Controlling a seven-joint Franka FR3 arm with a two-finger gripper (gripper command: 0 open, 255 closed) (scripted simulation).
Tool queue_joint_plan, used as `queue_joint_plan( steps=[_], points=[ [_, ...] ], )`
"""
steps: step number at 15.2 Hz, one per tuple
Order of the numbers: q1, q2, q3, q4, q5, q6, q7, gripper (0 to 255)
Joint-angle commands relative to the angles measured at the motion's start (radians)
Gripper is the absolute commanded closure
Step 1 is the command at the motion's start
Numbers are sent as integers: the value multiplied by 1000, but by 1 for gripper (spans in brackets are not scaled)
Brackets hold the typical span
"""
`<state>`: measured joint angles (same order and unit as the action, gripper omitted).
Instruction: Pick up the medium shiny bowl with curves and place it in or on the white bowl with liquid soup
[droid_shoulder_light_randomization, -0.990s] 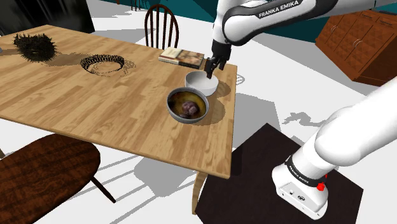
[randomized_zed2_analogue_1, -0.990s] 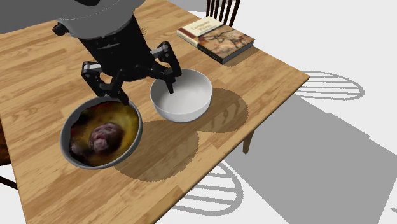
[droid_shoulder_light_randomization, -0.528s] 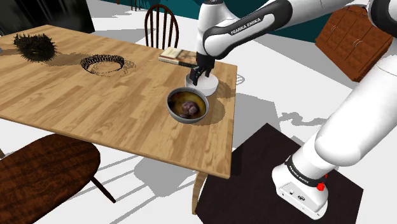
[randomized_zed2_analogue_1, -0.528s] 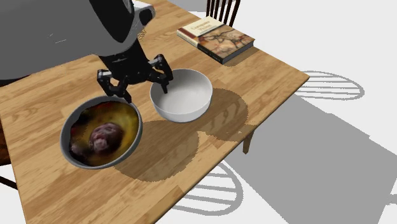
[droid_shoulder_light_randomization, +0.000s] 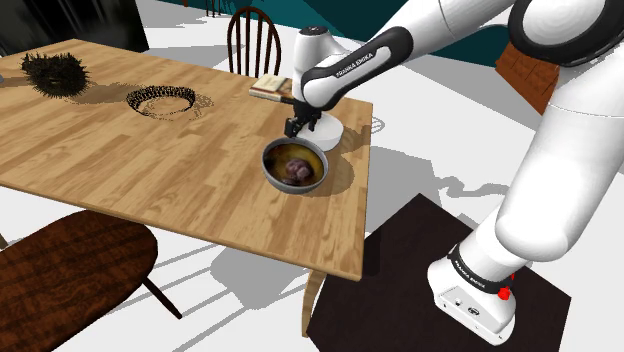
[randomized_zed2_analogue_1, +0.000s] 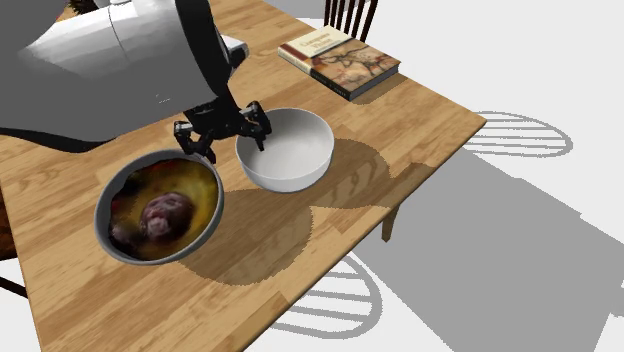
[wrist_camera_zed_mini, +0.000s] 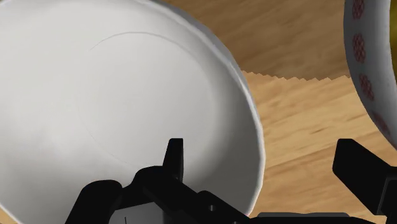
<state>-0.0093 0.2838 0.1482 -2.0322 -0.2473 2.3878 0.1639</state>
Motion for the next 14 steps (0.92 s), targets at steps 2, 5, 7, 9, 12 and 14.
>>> queue_joint_plan(
  steps=[2, 5, 7, 9, 12, 14],
  points=[
    [0, 33, -6, 2, -12, 28, 6, 0],
    [2, 49, -11, 1, -17, 44, 9, 0],
    [3, 49, -12, 1, -16, 44, 9, 0],
    [4, 49, -13, 1, -16, 44, 8, 0],
    [6, 49, -15, 1, -15, 44, 8, 0],
    [6, 47, -15, -6, -16, 50, 10, 255]
  ],
)
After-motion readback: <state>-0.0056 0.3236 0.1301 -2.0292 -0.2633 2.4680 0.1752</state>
